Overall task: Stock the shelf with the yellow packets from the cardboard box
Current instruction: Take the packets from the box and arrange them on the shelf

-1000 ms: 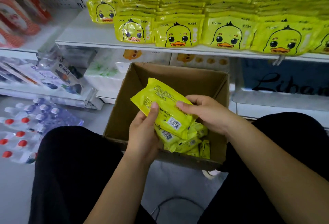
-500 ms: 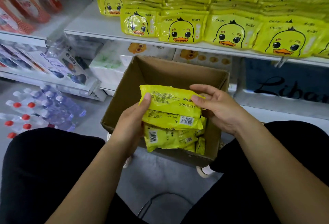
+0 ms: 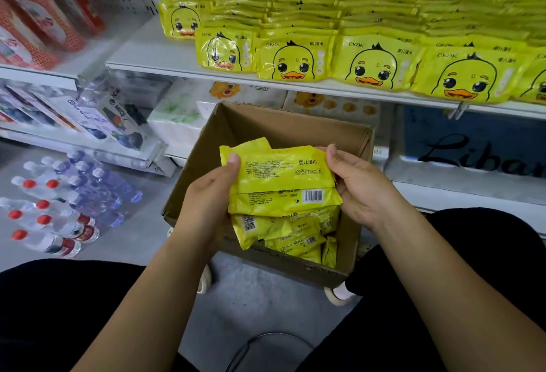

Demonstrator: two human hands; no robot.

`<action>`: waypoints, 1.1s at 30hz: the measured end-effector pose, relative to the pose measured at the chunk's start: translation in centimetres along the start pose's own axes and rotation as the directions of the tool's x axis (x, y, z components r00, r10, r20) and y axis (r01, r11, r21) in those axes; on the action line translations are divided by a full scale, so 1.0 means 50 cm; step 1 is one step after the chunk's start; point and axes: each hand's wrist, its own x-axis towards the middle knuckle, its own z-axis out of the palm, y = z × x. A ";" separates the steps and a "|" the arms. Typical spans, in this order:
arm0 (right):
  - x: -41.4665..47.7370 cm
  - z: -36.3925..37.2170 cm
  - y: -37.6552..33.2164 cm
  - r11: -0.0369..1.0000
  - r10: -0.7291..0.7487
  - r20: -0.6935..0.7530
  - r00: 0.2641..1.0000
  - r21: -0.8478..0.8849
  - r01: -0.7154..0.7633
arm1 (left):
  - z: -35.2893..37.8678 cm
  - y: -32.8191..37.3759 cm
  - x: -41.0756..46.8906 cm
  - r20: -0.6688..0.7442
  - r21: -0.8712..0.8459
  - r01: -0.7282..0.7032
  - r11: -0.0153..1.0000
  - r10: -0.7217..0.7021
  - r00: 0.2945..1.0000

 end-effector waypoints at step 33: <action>0.049 0.057 0.007 0.959 -0.010 0.087 0.996 -0.280 0.034 | -0.035 0.001 0.078 -0.127 -0.336 -0.014 0.942 -0.031 0.991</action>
